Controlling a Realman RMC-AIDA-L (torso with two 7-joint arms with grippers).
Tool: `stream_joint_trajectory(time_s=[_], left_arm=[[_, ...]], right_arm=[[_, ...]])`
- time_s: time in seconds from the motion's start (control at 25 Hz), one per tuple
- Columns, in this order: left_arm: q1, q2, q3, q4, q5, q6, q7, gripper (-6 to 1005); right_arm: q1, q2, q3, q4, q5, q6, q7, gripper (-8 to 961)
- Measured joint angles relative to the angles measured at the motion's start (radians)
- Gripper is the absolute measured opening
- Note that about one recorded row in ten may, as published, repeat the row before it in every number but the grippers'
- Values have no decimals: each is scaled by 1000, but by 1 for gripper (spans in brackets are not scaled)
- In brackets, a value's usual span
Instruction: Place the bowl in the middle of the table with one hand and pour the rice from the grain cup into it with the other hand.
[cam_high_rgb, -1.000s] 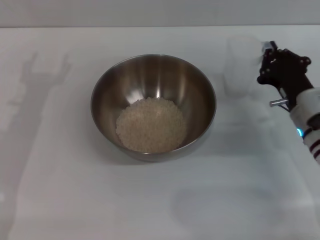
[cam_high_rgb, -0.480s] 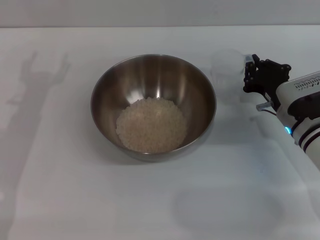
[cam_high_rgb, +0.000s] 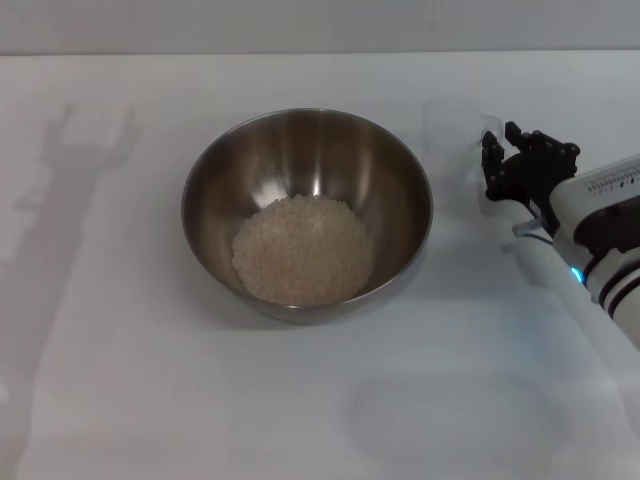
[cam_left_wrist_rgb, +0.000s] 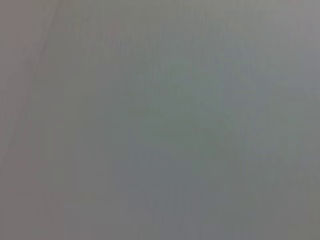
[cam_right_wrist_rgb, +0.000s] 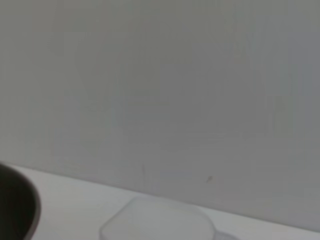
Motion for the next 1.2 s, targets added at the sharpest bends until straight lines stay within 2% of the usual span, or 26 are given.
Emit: stream_joint_trajectory(time_s=[0.32,0.6,0.64,0.68,0.84,1.2], left_arm=[[4,-1,2,0,0,4,0,832],[9,0,1,4,0,4,0,832],[9,0,1,12,-2,4,0,832],[9,0,1,12,-2,4,0,832],[1,-2,0,44,-6,4,6,832],[7,-3,-2,53,-6,9,13,832]], right_arm=[[-53,0,-61,-1,0,-86,0,238],[-102,-2,-64,-8,0,-246,4,246],[-109,-2,-64,-16,-1,-323,14,266],[-109,-2,-64,-16,-1,-323,14,285],[-73,-3,-62,-86,-1,-538,100,364],[14,-4,-47,-113,4,-601,127,517]])
